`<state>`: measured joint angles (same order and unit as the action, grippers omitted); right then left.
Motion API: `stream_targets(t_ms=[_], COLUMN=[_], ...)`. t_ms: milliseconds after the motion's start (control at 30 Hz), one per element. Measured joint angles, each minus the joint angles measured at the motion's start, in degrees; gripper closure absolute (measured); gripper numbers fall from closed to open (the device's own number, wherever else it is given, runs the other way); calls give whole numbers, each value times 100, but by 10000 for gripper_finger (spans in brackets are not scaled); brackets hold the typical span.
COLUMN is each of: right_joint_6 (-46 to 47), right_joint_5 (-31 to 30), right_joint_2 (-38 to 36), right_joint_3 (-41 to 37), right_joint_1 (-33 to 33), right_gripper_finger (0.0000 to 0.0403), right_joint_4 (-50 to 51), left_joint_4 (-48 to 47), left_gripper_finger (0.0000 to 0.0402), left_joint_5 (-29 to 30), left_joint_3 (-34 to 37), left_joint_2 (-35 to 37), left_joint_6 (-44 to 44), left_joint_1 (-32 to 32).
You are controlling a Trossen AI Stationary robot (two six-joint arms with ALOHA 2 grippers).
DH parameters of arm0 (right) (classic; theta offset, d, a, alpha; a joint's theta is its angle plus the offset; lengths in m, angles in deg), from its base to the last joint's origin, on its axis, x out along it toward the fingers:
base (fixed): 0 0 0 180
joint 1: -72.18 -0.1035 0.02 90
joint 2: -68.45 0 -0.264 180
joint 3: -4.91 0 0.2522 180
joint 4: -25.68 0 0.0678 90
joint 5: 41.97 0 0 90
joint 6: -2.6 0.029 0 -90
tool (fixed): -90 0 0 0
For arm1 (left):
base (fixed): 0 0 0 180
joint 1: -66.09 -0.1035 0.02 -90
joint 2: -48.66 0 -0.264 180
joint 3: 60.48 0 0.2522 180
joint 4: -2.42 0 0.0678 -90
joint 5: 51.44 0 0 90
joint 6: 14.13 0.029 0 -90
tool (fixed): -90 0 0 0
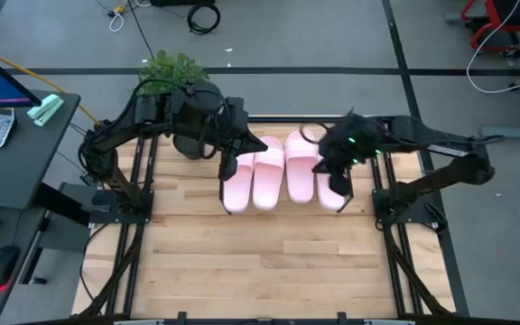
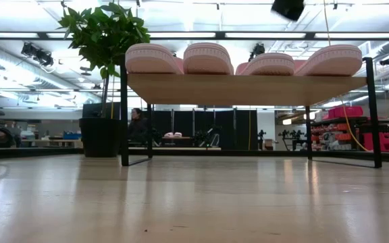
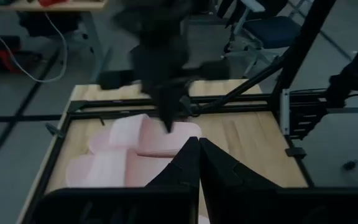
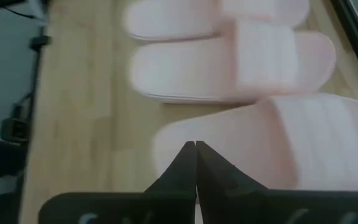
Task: Pick and place slides into the shelf
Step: Return to Home Position
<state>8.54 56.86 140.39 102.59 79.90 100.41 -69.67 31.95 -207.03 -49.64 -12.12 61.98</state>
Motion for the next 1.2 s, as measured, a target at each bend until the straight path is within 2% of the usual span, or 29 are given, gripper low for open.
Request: stream_targets(t_ms=[200, 300, 400, 633, 733, 900, 1033, 1200], right_joint_6=[333, 456, 543, 1242, 1656, 2247, 2434, 2390], right_joint_5=[-776, -1252, -1440, -1493, -1492, -1482, -1486, -1496], right_joint_2=[-547, -747, -971, -1997, -2631, -3601, -4085, -4204], right_joint_3=[2, 2, -86, -1180, -1842, -2716, -3060, -3086], right_joint_1=[-771, -832, -825, -827, -827, -827, -825, -825], right_gripper_finger=[400, 400, 401, 401, 401, 402, 402, 403], right_joint_4=[308, 761, 970, 842, 478, -216, -567, -608], left_joint_4=[415, 933, 1498, 3025, 3644, 4867, 5818, 7332], left_gripper_finger=[397, 395, 392, 394, 393, 397, 393, 397], left_joint_5=[405, 410, 432, 443, 417, 14, -98, -228], left_joint_3=[38, 363, 941, 2360, 2762, 3275, 3747, 4435], left_joint_2=[-12, -35, -48, -55, -42, 42, 92, 145], left_joint_6=[247, 312, 312, 292, 353, 459, 218, -176], left_joint_1=[341, 414, 402, 392, 393, 316, 185, 34])
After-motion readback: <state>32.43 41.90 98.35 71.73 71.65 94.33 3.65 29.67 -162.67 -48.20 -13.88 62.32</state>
